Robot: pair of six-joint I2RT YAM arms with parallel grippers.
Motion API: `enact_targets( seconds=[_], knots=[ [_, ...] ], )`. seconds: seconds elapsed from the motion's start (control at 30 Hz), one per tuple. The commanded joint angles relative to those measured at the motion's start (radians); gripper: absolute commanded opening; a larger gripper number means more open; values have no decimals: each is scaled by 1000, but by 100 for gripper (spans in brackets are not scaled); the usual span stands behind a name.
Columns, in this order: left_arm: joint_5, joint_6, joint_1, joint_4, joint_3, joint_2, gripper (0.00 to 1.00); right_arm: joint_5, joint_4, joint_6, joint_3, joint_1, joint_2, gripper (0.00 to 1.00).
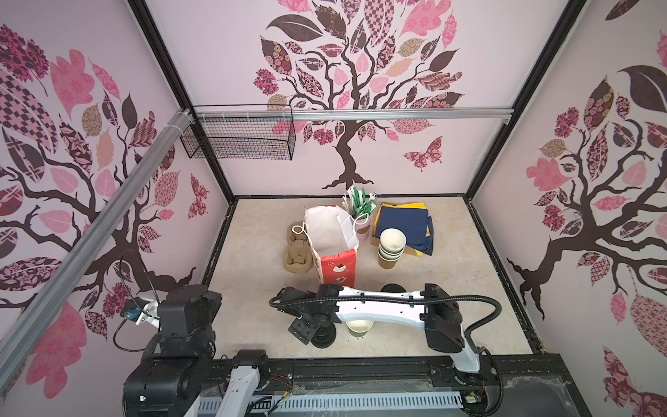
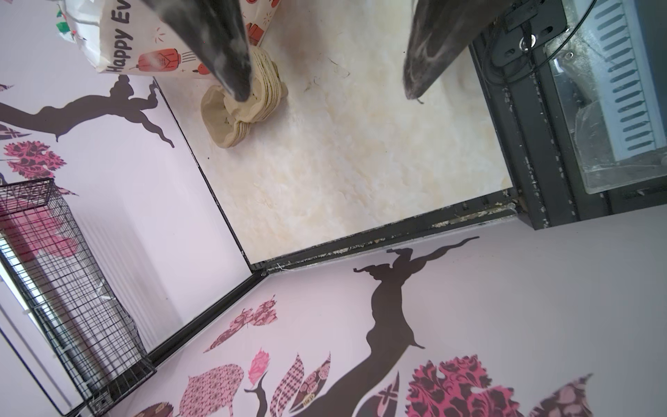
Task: Pack the takeout coffee
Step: 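Lower the right gripper onto a loose black lid and grasp it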
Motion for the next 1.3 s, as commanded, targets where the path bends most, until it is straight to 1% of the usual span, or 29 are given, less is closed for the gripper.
enact_targets(
  seconds=[0.0, 0.1, 0.3, 0.57, 0.8, 1.07, 1.17, 1.27],
  knots=[
    [-25, -7, 6, -59, 22, -9, 69, 62, -100, 47, 86, 4, 97, 84],
    [-1, -21, 4, -53, 5, -22, 69, 79, -146, 71, 149, 4, 153, 86],
    [36, -13, 4, -32, -10, -21, 68, 128, -165, 96, 173, 4, 186, 88],
    [58, -10, 5, -18, -13, -16, 67, 97, -192, 98, 245, 4, 240, 87],
    [67, -5, 5, -7, -26, -13, 67, 101, -227, 123, 256, 4, 256, 87],
    [82, -6, 5, 7, -41, -13, 67, 83, -228, 138, 256, 2, 260, 82],
    [80, -4, 4, 6, -41, -14, 67, 70, -224, 141, 252, 3, 259, 78],
    [77, -4, 5, 10, -43, -12, 67, 68, -221, 144, 248, 2, 254, 77]
  ],
)
